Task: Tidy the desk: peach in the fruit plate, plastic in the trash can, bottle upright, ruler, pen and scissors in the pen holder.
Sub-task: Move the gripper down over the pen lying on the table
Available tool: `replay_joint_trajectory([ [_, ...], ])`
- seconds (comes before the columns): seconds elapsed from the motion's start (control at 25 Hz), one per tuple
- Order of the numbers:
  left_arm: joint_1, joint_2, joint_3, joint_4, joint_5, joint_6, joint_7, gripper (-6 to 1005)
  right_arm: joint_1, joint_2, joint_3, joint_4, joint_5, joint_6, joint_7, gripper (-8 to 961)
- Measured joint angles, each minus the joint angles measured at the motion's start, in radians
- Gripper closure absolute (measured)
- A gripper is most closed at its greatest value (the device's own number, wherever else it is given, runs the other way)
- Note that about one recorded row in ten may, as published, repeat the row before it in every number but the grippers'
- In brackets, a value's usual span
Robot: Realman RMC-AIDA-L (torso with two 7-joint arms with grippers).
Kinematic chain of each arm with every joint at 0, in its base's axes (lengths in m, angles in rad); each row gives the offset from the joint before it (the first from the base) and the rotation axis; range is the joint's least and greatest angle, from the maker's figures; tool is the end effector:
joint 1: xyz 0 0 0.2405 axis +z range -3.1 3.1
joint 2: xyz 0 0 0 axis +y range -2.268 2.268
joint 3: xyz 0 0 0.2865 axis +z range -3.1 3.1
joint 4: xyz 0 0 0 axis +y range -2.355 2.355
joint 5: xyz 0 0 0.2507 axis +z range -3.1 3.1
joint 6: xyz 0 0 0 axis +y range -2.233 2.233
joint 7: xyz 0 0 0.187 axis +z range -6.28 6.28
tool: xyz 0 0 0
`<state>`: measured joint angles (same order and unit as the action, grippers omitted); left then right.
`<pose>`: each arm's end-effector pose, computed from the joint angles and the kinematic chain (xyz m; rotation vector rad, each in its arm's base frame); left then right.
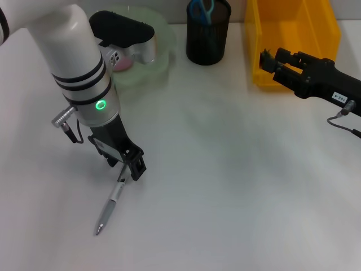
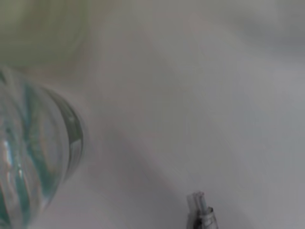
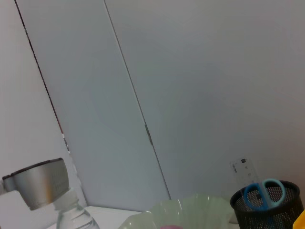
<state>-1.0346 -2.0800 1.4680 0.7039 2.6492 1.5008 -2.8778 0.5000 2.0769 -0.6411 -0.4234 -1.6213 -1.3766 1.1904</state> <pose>-0.1977 0.4387 -0.1216 -2.4154 -1.2643 0.9057 0.3124 0.4126 -0.0462 -2.2818 0.7307 0.9862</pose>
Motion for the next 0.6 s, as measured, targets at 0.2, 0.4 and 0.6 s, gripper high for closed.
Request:
replay_joint_trajectory([
  [0.2, -0.001, 0.0, 0.001, -0.014, 0.0, -0.004, 0.0, 382, 0.0, 0.0, -0.002, 0.0, 0.0, 0.006, 0.0, 486],
  [0.4, -0.002, 0.0, 0.002, -0.014, 0.0, -0.005, 0.0, 384, 0.002, 0.0, -0.007, 0.0, 0.0, 0.011, 0.0, 486],
  [0.6, -0.002, 0.0, 0.002, -0.015, 0.0, -0.006, 0.0, 383, 0.003, 0.0, -0.007, 0.0, 0.0, 0.012, 0.0, 486],
])
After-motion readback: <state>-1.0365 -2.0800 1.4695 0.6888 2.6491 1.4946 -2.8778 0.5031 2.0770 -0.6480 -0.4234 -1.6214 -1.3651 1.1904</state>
